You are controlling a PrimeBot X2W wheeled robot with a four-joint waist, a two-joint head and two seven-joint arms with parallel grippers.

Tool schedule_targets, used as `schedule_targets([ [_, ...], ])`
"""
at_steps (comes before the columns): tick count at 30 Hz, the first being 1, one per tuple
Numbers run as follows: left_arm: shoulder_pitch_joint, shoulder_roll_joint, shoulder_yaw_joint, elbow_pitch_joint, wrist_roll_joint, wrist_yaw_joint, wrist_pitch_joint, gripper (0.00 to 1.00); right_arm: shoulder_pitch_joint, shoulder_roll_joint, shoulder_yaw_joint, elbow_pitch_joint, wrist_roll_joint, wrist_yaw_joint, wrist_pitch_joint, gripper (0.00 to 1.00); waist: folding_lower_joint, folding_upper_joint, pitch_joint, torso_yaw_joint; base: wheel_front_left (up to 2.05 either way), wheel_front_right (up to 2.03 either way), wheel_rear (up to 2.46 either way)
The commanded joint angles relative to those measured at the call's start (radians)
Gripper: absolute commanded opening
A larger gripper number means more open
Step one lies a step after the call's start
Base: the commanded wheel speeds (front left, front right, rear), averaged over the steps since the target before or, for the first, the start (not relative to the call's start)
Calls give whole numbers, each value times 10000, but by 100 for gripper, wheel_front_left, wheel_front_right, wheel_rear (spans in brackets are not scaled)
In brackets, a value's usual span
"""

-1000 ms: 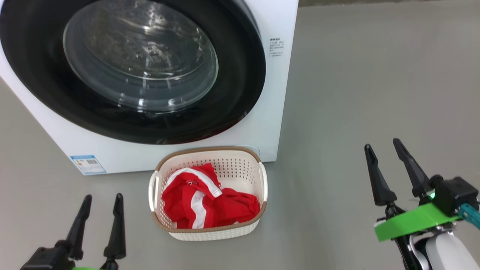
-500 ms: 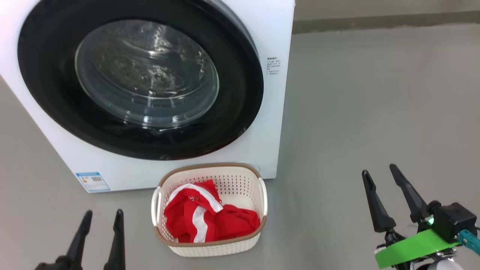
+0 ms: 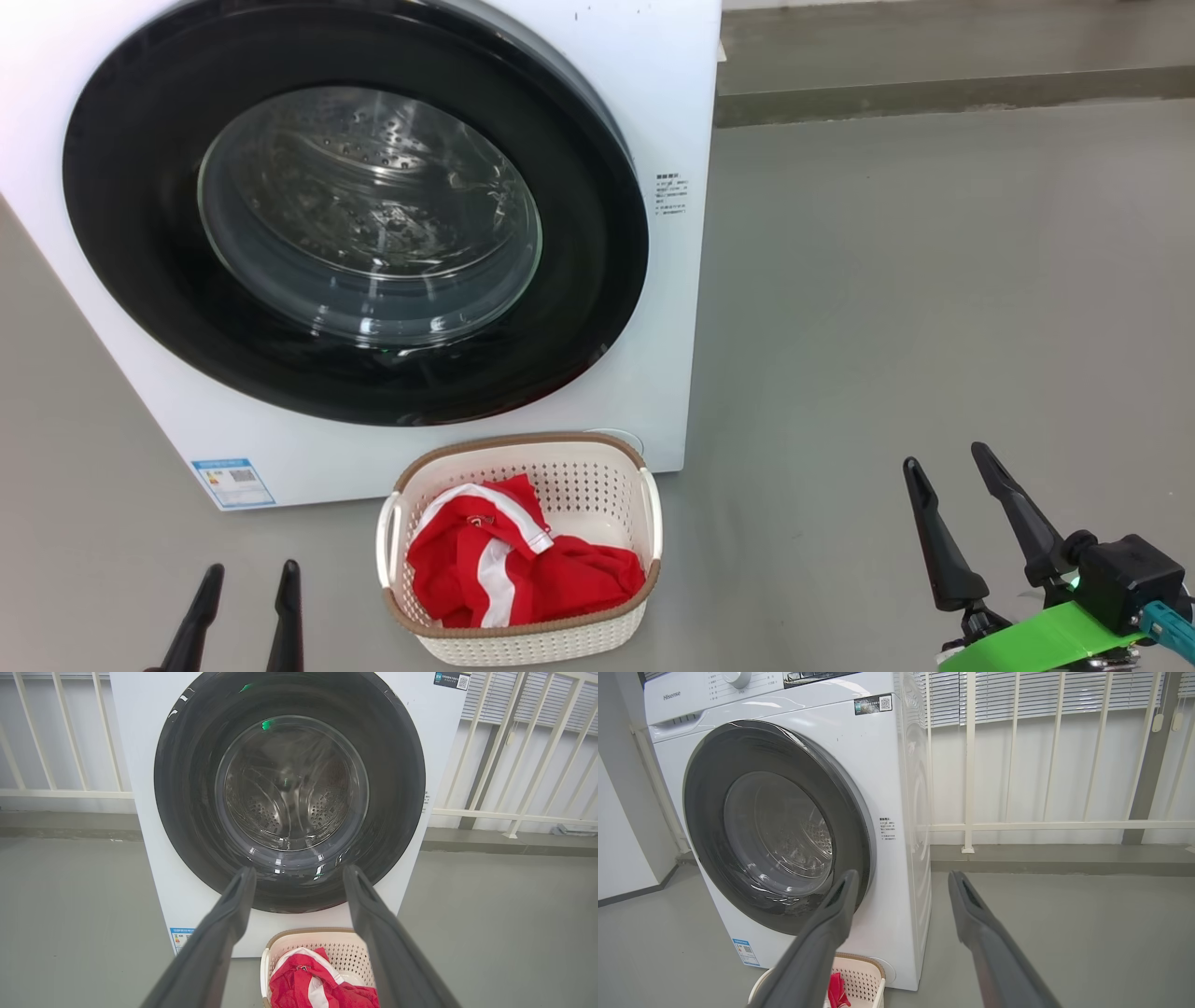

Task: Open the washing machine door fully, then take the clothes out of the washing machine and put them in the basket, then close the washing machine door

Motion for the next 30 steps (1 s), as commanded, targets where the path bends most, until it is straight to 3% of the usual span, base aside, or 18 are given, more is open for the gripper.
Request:
schedule_targets([
  [1, -187, 120, 401, -183, 129, -9, -120, 100, -67, -173, 199, -314, -68, -11, -57, 100, 0, 0, -21, -15, 0, 0, 0],
  [20, -153, 131, 472, 181, 588, 9, -120, 100, 1, -108, 280, -210, -124, -11, -57, 100, 0, 0, -150, -37, 0, 0, 0],
  [21, -153, 137, 462, 172, 647, 23, -120, 0, 4, -114, 283, -214, -120, -11, -57, 0, 0, 0, -152, -35, 0, 0, 0],
  [22, 36, -29, 115, 443, 556, 13, 15, 0, 202, 59, 17, 79, -50, 0, 8, 0, 0, 0, -153, -36, 0, 0, 0],
  [30, 55, -413, 3, 1334, 338, 13, 103, 0, 668, 383, 24, 995, 131, 0, 60, 0, 0, 0, -146, -37, 0, 0, 0],
])
